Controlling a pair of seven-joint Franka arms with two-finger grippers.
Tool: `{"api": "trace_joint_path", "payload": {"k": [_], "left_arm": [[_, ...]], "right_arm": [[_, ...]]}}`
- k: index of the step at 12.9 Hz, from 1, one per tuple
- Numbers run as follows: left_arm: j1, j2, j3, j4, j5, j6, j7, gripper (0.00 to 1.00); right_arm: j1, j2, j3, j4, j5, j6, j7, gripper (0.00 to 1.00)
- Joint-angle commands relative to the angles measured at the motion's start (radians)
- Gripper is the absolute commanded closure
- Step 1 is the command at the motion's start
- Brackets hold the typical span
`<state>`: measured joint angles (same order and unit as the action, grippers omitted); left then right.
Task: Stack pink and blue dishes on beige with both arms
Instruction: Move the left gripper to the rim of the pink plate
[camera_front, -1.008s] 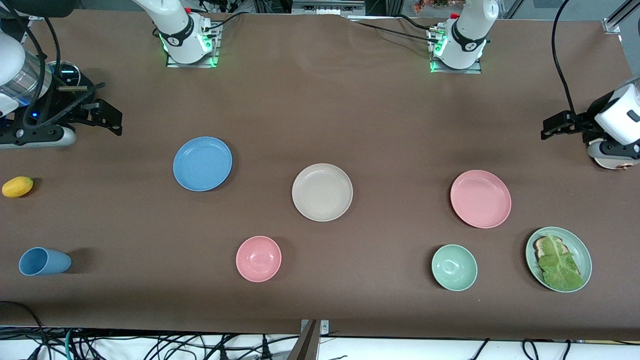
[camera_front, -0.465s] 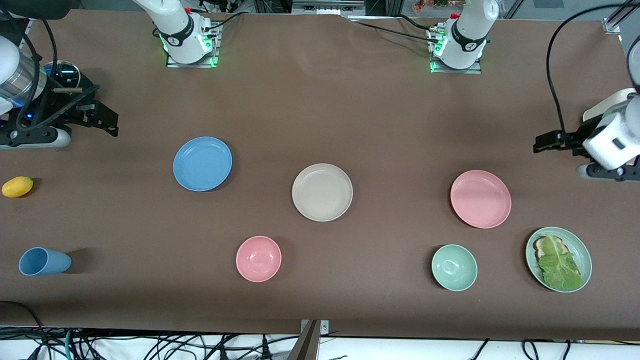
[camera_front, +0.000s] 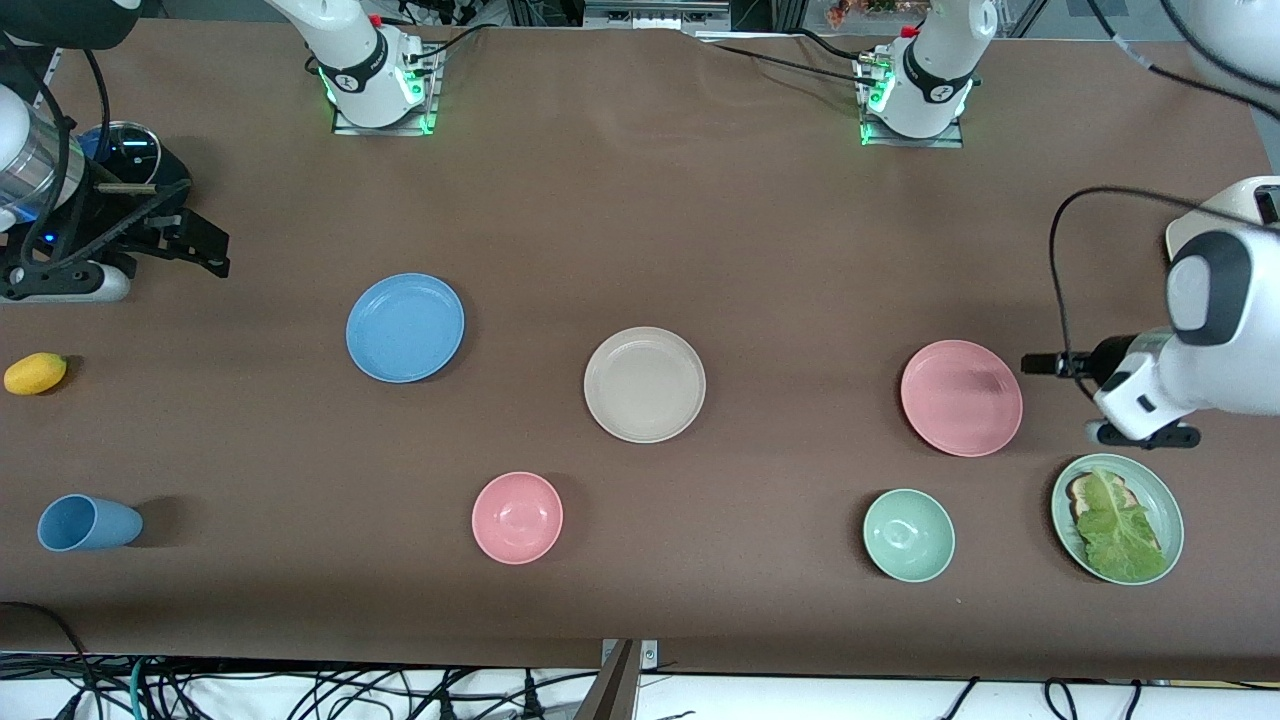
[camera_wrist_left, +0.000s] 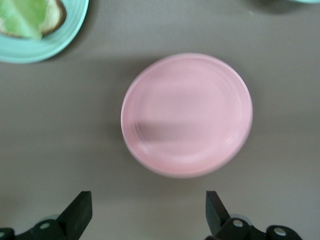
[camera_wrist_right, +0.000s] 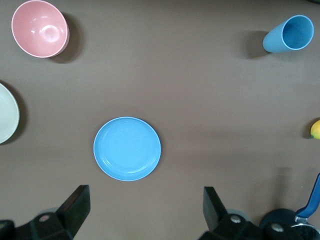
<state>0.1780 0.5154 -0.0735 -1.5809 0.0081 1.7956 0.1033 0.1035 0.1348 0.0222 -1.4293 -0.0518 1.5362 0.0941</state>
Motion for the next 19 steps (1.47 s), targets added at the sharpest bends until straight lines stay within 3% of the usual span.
{"api": "trace_joint_path", "payload": {"k": [1,7,11,13,15,19], "left_arm": [[0.012,0.026,-0.003,-0.063,-0.002,0.140,0.021,0.00],[0.075,-0.057,-0.005,-0.396,0.046,0.560,0.045,0.00],[0.094,-0.032,-0.006,-0.419,0.029,0.605,0.035,0.00],[0.089,-0.012,-0.006,-0.415,0.029,0.604,0.024,0.15],[0.087,-0.009,-0.006,-0.415,0.029,0.602,0.024,0.44],[0.078,0.023,-0.006,-0.410,0.030,0.602,0.024,0.73]], "right_arm": [[0.002,0.009,0.007,0.023,-0.011,-0.011,0.030,0.00],[-0.007,0.015,0.007,0.012,-0.016,-0.024,-0.011,0.00],[-0.008,0.011,0.013,-0.049,-0.003,0.001,-0.068,0.00],[-0.010,-0.003,0.007,-0.124,-0.003,0.065,-0.073,0.00],[-0.010,-0.040,0.005,-0.236,-0.002,0.158,-0.073,0.00],[-0.010,-0.092,0.004,-0.491,-0.002,0.399,-0.073,0.00]]}}
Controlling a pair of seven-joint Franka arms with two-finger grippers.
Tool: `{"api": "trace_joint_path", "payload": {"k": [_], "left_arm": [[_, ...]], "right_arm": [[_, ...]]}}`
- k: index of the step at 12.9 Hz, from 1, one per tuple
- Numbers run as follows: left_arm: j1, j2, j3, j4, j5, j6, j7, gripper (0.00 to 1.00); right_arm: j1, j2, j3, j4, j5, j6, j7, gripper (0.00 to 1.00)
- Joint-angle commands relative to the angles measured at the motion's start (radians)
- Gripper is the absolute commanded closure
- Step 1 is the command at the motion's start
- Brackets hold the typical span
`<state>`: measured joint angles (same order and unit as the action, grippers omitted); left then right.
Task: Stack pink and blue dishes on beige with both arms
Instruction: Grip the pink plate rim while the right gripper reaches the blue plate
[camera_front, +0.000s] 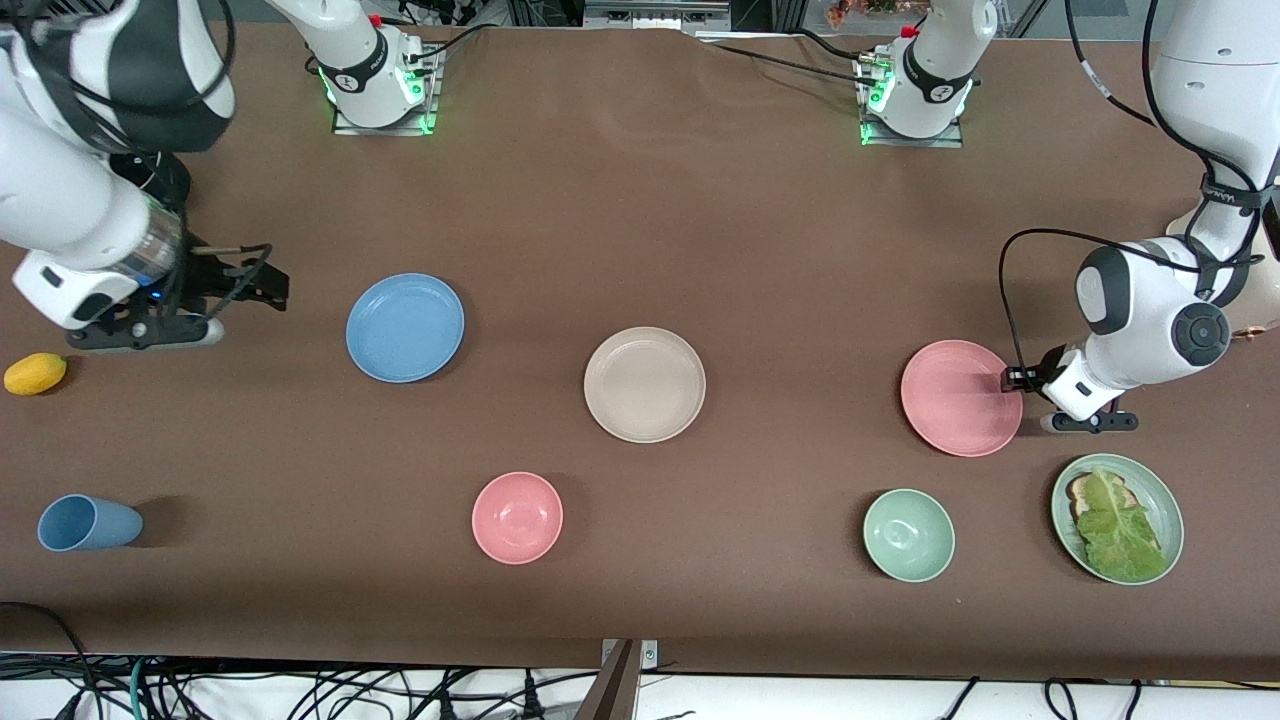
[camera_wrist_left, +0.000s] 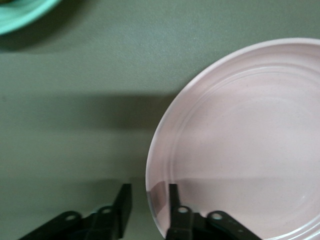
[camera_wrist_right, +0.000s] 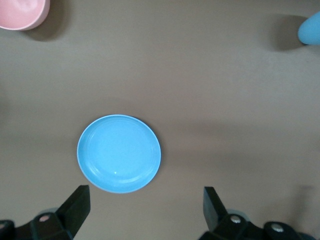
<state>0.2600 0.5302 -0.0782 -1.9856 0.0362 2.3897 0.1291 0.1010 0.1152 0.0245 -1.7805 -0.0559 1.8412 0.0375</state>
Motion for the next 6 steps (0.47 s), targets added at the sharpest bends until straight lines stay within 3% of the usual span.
{"api": "trace_joint_path", "payload": {"k": [1,2,6], "left_arm": [[-0.004,0.011,-0.002,-0.004,0.002,0.006,-0.002,0.90],[-0.004,0.011,-0.002,-0.001,0.005,0.005,0.001,1.00],[-0.018,0.010,-0.005,0.030,0.016,-0.029,0.000,1.00]], "right_arm": [[-0.007,-0.060,0.000,-0.155,0.002,0.117,-0.016,0.00],[-0.007,-0.042,-0.001,-0.175,0.002,0.147,-0.016,0.00],[-0.007,0.012,-0.005,-0.312,-0.001,0.355,-0.016,0.00]]}}
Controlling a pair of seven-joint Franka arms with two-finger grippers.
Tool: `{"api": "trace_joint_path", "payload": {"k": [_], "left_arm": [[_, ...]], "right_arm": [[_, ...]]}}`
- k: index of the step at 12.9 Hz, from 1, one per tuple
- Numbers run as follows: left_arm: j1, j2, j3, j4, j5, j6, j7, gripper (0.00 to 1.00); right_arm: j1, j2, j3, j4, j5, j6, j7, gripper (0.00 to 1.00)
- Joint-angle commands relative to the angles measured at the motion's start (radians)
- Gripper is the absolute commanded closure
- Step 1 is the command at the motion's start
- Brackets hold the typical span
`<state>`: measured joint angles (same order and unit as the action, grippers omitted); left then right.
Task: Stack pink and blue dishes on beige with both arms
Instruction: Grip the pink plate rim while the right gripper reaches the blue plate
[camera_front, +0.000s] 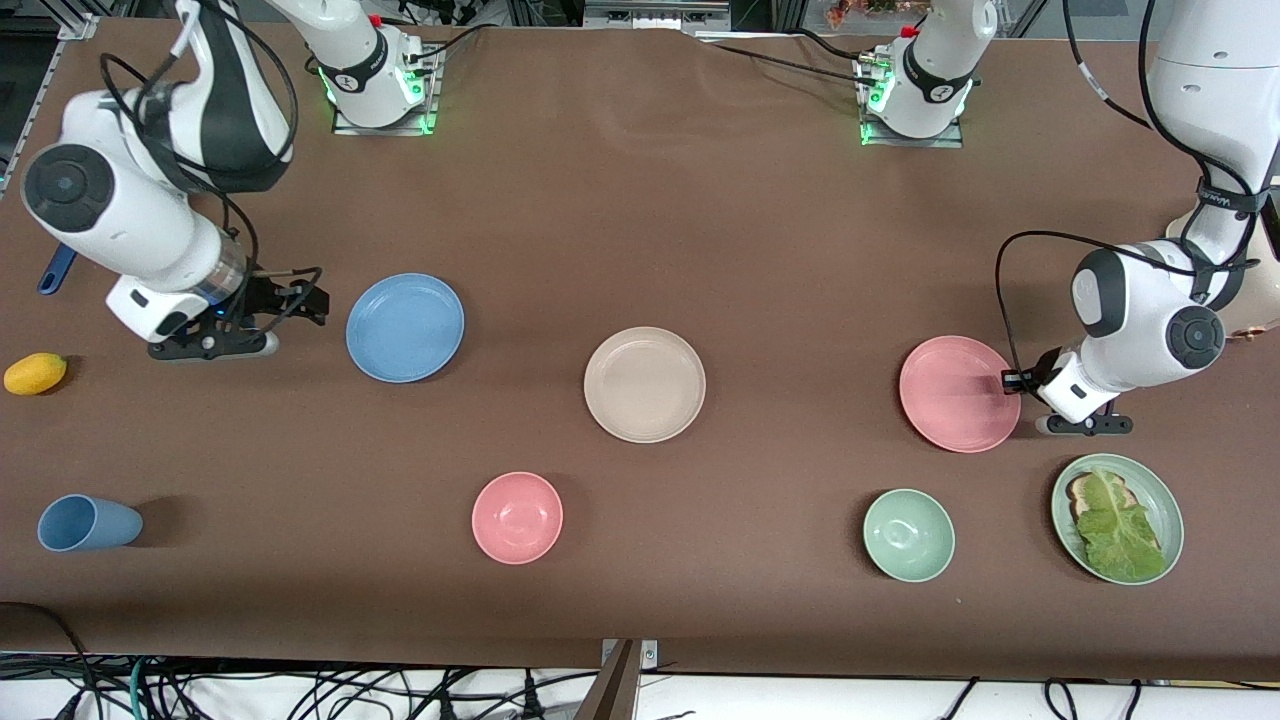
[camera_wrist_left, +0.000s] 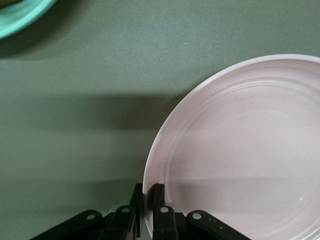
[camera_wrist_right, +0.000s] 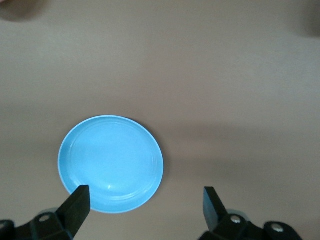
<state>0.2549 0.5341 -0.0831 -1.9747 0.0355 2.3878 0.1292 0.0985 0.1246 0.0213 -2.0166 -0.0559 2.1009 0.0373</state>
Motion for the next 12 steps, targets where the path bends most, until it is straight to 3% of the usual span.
{"api": "trace_joint_path", "payload": {"k": [1,5,8,12], "left_arm": [[-0.017,0.003,0.000,0.022,0.015,-0.039,-0.002,1.00],[-0.025,-0.018,-0.006,0.031,0.014,-0.073,-0.003,1.00],[-0.037,-0.029,-0.024,0.111,0.003,-0.203,-0.037,1.00],[-0.037,-0.063,-0.116,0.181,0.001,-0.364,-0.161,1.00]], "right_arm": [[-0.005,0.021,-0.001,-0.100,-0.001,0.135,-0.016,0.00],[-0.005,0.102,-0.012,-0.224,-0.001,0.351,-0.016,0.00],[-0.006,0.108,-0.017,-0.255,-0.001,0.373,-0.016,0.00],[-0.006,0.156,-0.030,-0.281,-0.001,0.454,-0.016,0.00]]}}
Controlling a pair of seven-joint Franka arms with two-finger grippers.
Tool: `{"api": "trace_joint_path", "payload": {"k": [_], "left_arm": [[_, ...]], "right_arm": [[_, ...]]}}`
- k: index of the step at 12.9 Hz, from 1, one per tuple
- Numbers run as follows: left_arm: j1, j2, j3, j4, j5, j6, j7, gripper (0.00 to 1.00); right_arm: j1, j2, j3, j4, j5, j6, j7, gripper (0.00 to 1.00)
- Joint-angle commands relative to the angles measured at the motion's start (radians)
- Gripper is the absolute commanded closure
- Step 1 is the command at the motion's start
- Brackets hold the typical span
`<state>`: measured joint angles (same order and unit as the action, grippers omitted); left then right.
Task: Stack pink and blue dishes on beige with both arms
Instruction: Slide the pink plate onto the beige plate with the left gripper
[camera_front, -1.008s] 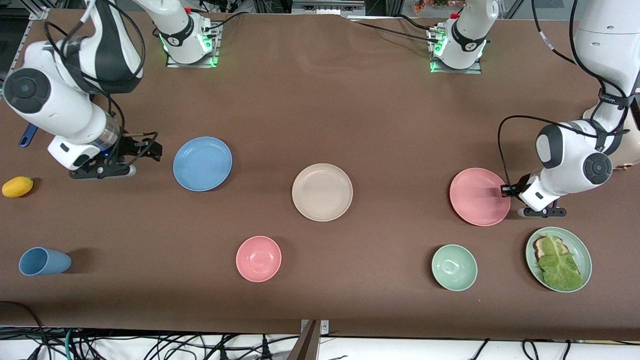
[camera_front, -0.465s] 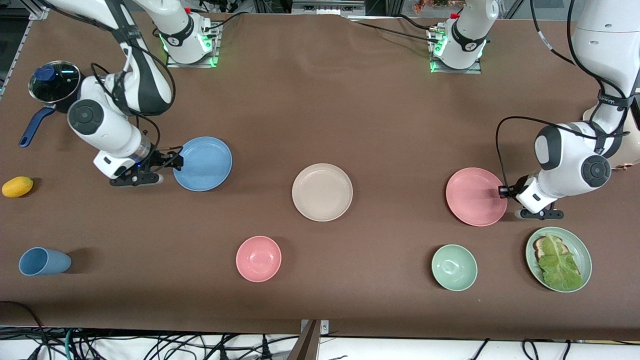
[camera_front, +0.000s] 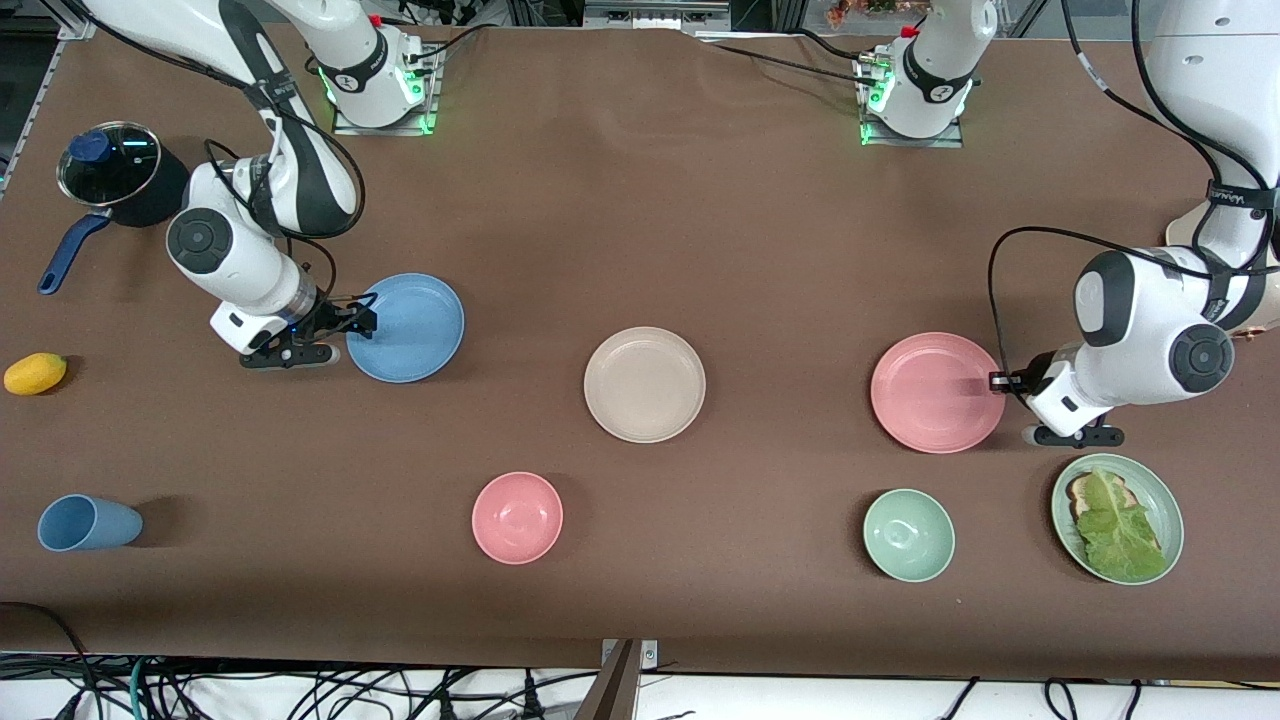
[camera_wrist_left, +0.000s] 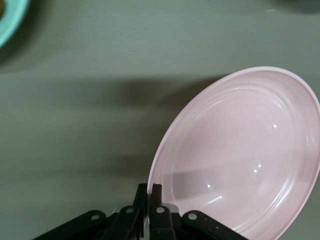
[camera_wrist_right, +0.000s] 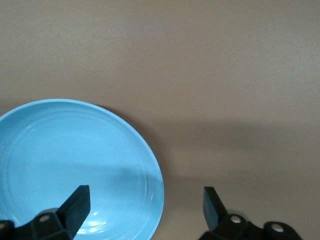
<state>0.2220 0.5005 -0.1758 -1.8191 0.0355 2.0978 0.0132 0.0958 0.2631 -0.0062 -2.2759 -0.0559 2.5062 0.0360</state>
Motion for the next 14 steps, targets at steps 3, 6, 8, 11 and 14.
{"api": "trace_joint_path", "payload": {"k": [3,6,8,11,14], "left_arm": [[-0.003,-0.057,-0.100,0.040,-0.003,-0.119,-0.160,1.00],[-0.004,-0.068,-0.186,0.079,-0.043,-0.171,-0.274,1.00],[-0.010,-0.066,-0.244,0.098,-0.055,-0.171,-0.372,1.00],[-0.096,-0.027,-0.284,0.173,-0.075,-0.171,-0.522,1.00],[-0.225,0.068,-0.281,0.268,-0.071,-0.165,-0.651,1.00]], "right_arm": [[-0.007,0.060,-0.018,-0.028,-0.001,0.094,-0.015,0.01],[-0.008,0.067,-0.018,-0.034,-0.001,0.103,-0.015,0.09],[-0.010,0.067,-0.018,-0.034,-0.001,0.103,-0.015,0.17],[-0.010,0.067,-0.018,-0.036,-0.001,0.102,-0.015,0.37],[-0.010,0.067,-0.018,-0.036,-0.001,0.100,-0.013,0.61]]}}
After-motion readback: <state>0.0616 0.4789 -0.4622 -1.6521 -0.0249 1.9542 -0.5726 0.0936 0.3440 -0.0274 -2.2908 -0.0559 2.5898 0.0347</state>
